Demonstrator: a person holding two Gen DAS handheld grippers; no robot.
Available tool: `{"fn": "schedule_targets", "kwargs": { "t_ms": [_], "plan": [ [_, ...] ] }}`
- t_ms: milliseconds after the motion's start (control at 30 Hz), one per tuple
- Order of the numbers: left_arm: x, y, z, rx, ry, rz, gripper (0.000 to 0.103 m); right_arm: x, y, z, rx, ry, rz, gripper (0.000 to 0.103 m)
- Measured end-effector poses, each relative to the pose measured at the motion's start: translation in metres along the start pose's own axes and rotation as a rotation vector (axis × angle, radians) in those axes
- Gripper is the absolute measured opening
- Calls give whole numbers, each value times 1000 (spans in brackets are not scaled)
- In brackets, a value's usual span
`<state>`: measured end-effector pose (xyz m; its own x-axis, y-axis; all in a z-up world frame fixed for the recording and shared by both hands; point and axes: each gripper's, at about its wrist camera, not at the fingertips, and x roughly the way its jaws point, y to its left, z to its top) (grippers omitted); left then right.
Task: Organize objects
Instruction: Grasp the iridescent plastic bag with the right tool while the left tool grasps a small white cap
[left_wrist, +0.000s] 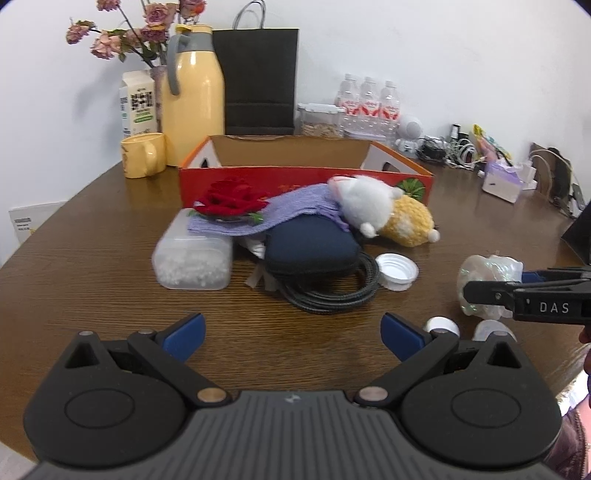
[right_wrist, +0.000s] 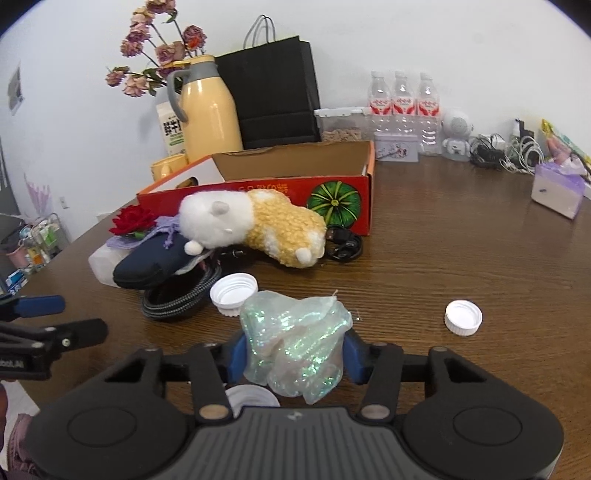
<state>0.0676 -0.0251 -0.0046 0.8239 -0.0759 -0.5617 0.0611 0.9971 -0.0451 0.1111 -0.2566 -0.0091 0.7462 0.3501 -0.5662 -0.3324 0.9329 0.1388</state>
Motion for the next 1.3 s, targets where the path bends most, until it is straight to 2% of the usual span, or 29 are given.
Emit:
{"fn": "schedule_targets", "kwargs": {
  "t_ms": [233, 333, 433, 600, 767, 833, 900, 1100, 1300],
  "plan": [
    [8, -32, -3, 36, 28, -89, 102, -11, -7, 3, -49, -23, -8, 46],
    [15, -46, -3, 59, 44, -101, 101, -15, -11, 3, -75, -25, -7, 46],
    [20, -59, -5, 84, 55, -112, 94, -17, -15, 4, -104, -26, -6, 46],
    [31, -73, -5, 121, 82, -114, 77, -18, -20, 6, -136, -34, 3, 46],
    [40, -82, -4, 143, 88, -109, 64, -14, -21, 11, -156, -36, 18, 47],
    [43, -83, -3, 141, 79, -110, 54, -12, -21, 12, -158, -35, 28, 47],
    [44, -84, -1, 140, 68, -119, 29, -9, -21, 13, -157, -34, 38, 47],
    [43, -81, 4, 139, 51, -142, 29, -2, -19, 17, -150, -31, 55, 47],
    [31, -70, 29, 140, -41, -150, 29, 2, -13, 36, -140, -68, 66, 47]
  ]
}}
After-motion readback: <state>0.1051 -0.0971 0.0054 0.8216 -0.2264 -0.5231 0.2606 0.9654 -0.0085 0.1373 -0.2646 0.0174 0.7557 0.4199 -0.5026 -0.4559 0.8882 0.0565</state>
